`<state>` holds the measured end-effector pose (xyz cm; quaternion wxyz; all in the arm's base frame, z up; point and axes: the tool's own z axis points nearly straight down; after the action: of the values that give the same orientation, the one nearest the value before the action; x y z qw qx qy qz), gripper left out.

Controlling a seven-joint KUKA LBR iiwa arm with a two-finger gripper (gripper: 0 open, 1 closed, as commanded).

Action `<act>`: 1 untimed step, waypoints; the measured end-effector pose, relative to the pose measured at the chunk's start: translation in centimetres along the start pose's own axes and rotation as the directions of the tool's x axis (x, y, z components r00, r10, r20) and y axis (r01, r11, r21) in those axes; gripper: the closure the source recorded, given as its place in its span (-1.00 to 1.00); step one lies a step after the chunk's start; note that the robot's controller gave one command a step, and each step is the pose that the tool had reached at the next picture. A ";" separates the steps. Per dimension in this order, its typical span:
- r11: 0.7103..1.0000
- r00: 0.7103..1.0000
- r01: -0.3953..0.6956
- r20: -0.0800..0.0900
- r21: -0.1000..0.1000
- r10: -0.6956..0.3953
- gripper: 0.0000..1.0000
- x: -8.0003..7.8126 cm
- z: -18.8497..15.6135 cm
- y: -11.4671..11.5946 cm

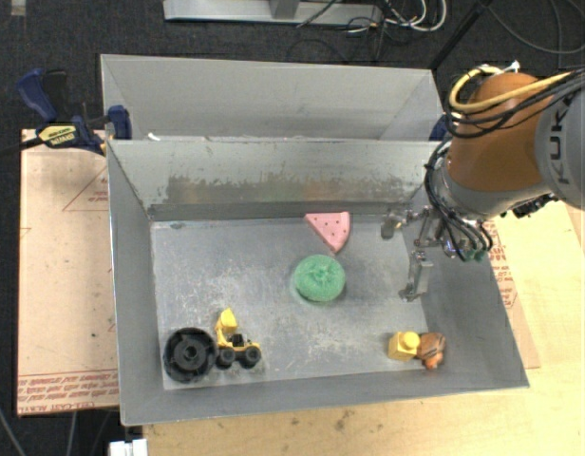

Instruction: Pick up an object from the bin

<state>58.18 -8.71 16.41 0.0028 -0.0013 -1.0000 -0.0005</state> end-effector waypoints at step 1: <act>1.000 1.000 0.002 0.007 0.001 -0.002 -1.00 -0.1 -0.5 0.0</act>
Offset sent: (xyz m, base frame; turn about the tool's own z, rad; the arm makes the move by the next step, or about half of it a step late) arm 0.0511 0.0634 -0.0761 -0.0924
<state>58.33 -8.67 16.90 -0.0008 -0.0003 -1.0000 -0.0001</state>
